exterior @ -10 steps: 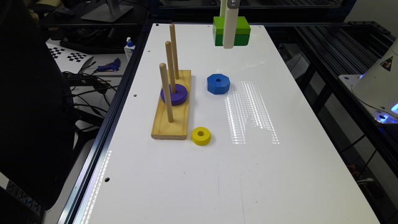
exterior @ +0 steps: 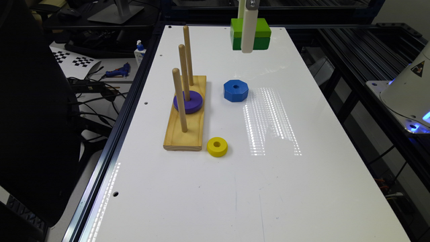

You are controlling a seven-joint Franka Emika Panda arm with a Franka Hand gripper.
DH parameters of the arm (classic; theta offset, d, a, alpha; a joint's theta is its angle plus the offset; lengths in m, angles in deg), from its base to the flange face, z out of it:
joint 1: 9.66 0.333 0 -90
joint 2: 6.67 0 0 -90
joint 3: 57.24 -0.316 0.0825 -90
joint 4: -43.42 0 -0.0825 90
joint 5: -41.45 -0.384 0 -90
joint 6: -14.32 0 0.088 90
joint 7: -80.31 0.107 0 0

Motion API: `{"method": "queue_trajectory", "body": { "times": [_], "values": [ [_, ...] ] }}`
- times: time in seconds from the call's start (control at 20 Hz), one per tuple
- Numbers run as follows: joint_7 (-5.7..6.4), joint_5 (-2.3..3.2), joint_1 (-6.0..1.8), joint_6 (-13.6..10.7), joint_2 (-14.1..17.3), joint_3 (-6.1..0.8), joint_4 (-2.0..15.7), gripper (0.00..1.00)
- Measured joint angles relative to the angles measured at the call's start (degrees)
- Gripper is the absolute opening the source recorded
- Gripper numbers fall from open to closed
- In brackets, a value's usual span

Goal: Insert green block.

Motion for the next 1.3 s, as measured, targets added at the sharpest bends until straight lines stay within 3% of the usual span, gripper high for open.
{"method": "queue_trajectory", "body": {
  "times": [1.05, 1.2, 1.3],
  "values": [
    [0.00, 0.00, -0.04, 0.71, 0.13, 0.00, 0.23, 0.00],
    [0.00, 0.00, -0.04, 1.64, 1.03, 0.00, 0.97, 0.00],
    [-0.01, 0.02, -0.04, 1.87, 2.78, 0.00, 2.84, 0.00]
  ]
}}
